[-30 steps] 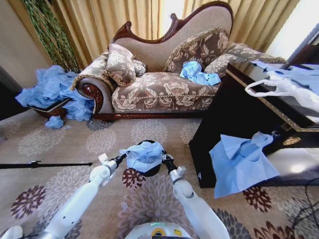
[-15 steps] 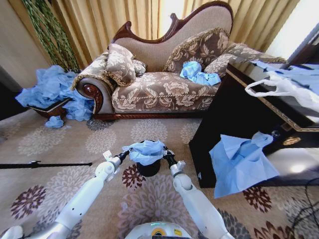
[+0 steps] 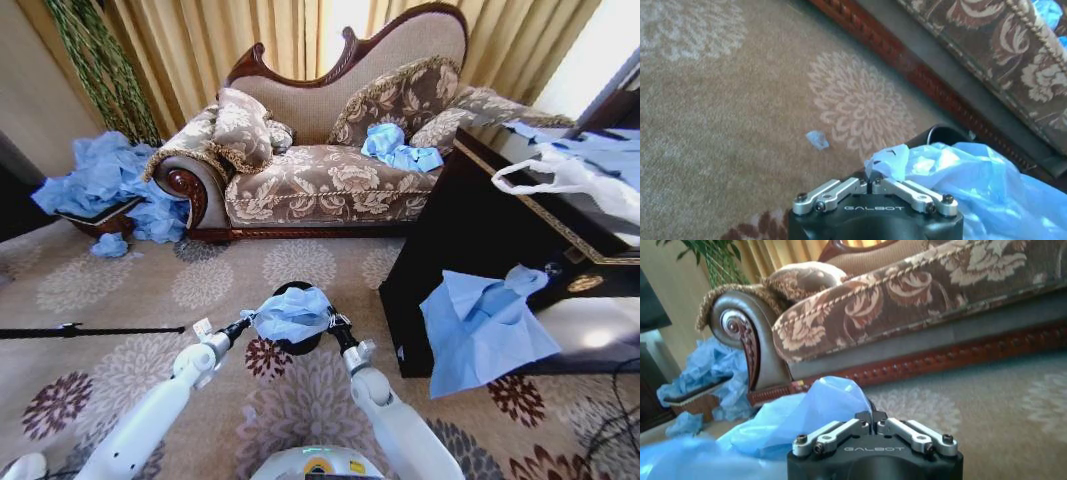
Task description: Place a garbage bag over the trash bin.
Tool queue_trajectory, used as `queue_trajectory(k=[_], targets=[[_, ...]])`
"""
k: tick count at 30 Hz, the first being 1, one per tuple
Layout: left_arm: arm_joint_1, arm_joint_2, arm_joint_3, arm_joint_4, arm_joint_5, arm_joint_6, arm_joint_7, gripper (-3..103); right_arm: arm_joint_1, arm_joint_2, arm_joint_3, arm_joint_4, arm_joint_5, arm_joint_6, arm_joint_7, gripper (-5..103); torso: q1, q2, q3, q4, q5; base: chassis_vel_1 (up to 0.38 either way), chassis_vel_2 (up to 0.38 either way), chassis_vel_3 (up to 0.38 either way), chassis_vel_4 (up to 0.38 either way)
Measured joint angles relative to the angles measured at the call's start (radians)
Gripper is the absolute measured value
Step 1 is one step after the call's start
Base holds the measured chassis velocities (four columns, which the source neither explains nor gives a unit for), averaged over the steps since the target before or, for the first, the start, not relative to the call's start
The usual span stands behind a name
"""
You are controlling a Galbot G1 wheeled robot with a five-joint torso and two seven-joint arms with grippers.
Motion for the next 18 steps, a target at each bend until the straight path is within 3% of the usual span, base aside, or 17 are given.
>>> queue_trajectory(k=[9,18], targets=[[-0.028,-0.032,0.019,0.065,0.031,-0.007,0.012,0,-0.006,-0.005,0.012,-0.043,-0.009,0.005,-0.003,0,0.000,0.000,0.000,0.0003,0.0000,0.000,0.000,0.000,0.000],[-0.157,-0.095,0.075,0.178,0.047,-0.025,0.012,0,0.095,0.031,0.023,-0.172,-0.062,0.057,-0.001,0,0.000,0.000,0.000,0.0001,0.0001,0.000,0.000,0.000,0.000]])
